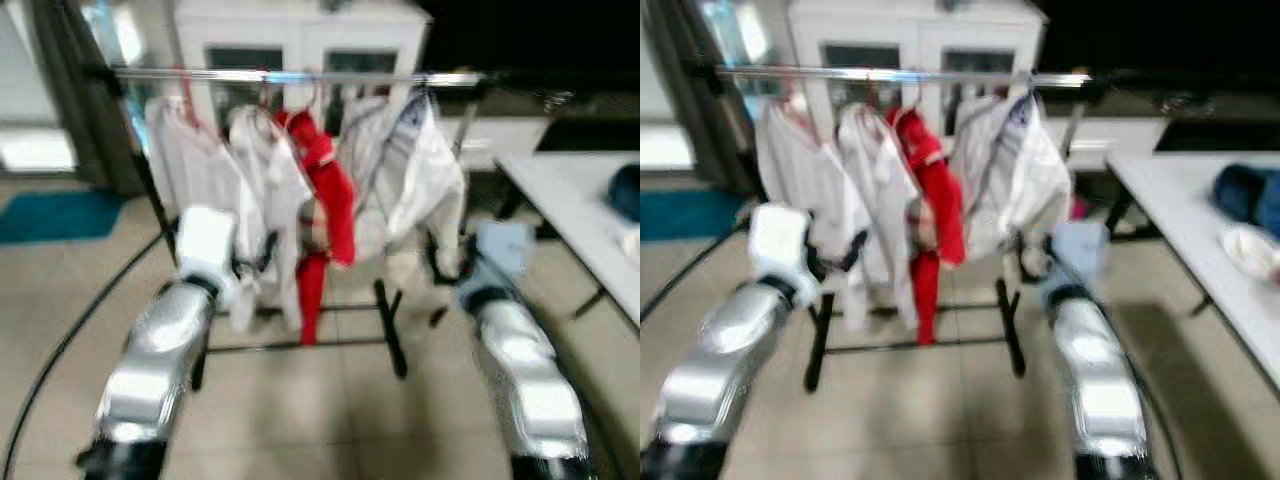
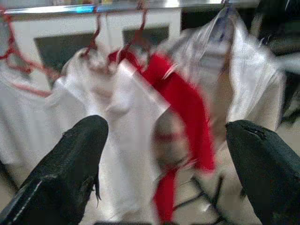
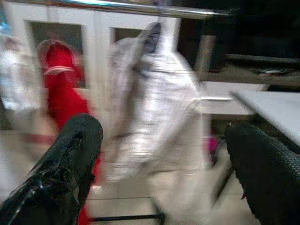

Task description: Hang hanger

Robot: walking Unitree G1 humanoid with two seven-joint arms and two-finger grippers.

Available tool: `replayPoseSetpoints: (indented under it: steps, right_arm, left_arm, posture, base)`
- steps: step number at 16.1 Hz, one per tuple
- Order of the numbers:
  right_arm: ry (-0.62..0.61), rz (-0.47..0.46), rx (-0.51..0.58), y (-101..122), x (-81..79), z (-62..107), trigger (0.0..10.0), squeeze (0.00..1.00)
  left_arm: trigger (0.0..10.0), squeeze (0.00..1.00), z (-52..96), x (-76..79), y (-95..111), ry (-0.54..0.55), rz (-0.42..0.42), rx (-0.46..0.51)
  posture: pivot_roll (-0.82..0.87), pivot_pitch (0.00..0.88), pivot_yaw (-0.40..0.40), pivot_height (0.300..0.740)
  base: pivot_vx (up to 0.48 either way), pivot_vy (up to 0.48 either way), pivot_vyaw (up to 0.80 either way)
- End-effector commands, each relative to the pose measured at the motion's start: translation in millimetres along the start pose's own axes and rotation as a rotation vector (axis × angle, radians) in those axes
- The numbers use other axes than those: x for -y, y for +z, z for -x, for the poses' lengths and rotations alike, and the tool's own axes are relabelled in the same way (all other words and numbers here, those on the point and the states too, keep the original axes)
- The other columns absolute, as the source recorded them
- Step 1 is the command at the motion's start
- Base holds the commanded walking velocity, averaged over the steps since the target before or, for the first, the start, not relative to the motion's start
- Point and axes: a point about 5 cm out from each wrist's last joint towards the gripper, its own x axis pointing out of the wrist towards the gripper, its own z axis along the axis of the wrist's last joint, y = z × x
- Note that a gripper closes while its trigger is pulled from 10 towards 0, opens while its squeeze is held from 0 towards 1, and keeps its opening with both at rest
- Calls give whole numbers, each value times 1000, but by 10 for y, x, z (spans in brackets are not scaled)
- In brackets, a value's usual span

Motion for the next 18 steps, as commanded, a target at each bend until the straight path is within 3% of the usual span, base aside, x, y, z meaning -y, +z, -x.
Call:
replayPoseSetpoints:
  steps: [1,4,8,11,14,18]
  right_arm:
    - [0,5,14,36,-22,-23,10000,0]
    - [-33,67,32,45,2,-51,10000,0]
    - [46,-79,9,45,-64,-36,10000,0]
    - [22,-13,55,95,-59,-60,10000,0]
    - [43,-3,60,118,-60,-76,10000,0]
    - [125,-111,46,130,-131,-88,10000,0]
  left_arm:
    - [10000,1000,17,-32,-45,12,-12,-25]
    - [10000,1000,27,-22,-44,13,-11,-24]
    - [10000,1000,32,-42,-44,19,-13,-27]
    - [10000,1000,22,-29,-45,18,-8,-26]
    - [10000,1000,-2,-15,-36,10,-6,-23]
    - [10000,1000,-30,-18,-30,19,-3,-22]
  posture:
    - [-50,0,-17,740]
    - [-43,0,-23,740]
    - [-39,0,-23,740]
    - [-46,0,-21,740]
    - [-48,0,-25,740]
    - [-48,0,-29,740]
  base:
    - [304,0,0]
    - [304,0,0]
    - [304,0,0]
    - [306,0,0]
    - [306,0,0]
    - [323,0,0]
